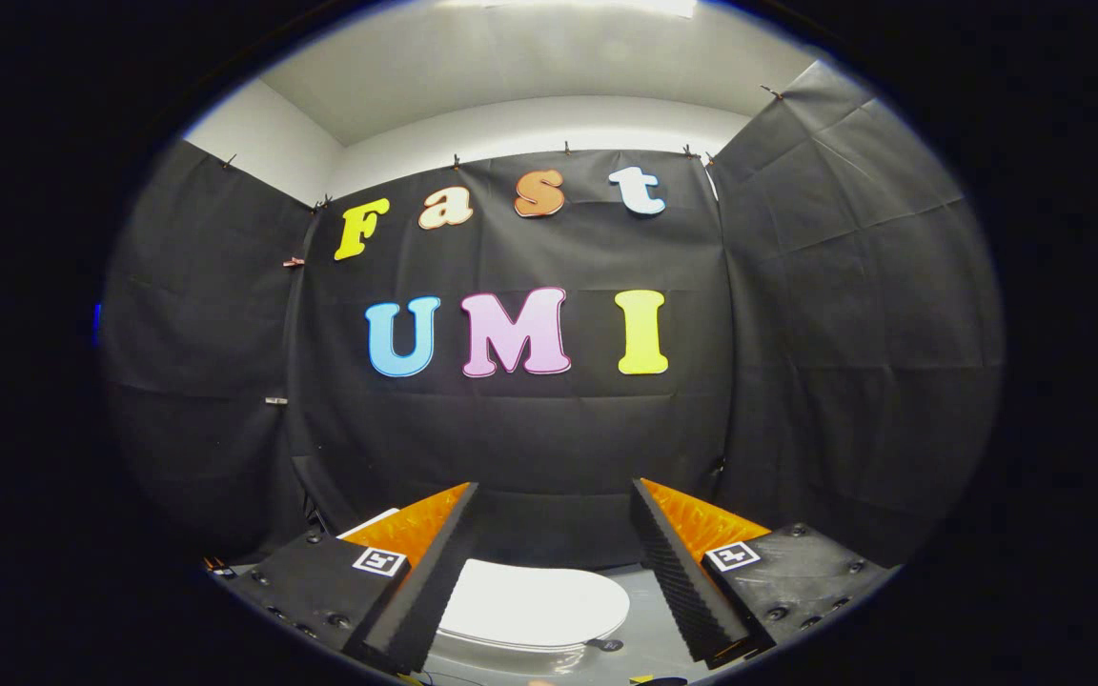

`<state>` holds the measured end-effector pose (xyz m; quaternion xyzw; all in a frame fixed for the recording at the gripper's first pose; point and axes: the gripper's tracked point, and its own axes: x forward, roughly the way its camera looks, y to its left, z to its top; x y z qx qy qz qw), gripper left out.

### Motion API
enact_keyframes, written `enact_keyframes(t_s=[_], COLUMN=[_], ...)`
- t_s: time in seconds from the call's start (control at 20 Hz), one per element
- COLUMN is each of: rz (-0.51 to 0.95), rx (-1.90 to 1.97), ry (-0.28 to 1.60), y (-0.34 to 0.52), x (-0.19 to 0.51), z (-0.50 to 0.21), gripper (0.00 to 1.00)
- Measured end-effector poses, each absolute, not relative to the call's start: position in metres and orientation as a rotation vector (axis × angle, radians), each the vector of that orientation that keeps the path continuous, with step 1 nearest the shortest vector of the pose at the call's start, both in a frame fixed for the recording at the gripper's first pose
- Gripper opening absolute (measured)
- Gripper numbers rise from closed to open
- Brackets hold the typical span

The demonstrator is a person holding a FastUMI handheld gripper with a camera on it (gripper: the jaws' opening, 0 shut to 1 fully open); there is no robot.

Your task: Open the toilet lid.

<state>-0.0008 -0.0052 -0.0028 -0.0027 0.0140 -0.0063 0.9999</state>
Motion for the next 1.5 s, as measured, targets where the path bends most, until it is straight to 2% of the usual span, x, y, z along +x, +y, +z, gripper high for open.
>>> enact_keyframes(t_s=[0.45, 0.95, 1.5], rz=[-0.021, -0.106, -0.241], rx=[-0.007, 0.005, 0.253], ry=[0.030, 0.028, 0.168], y=[-0.008, -0.025, -0.104], x=[0.005, 0.023, 0.053], z=[-0.005, -0.012, -0.105], gripper=[0.98, 0.98, 0.98])
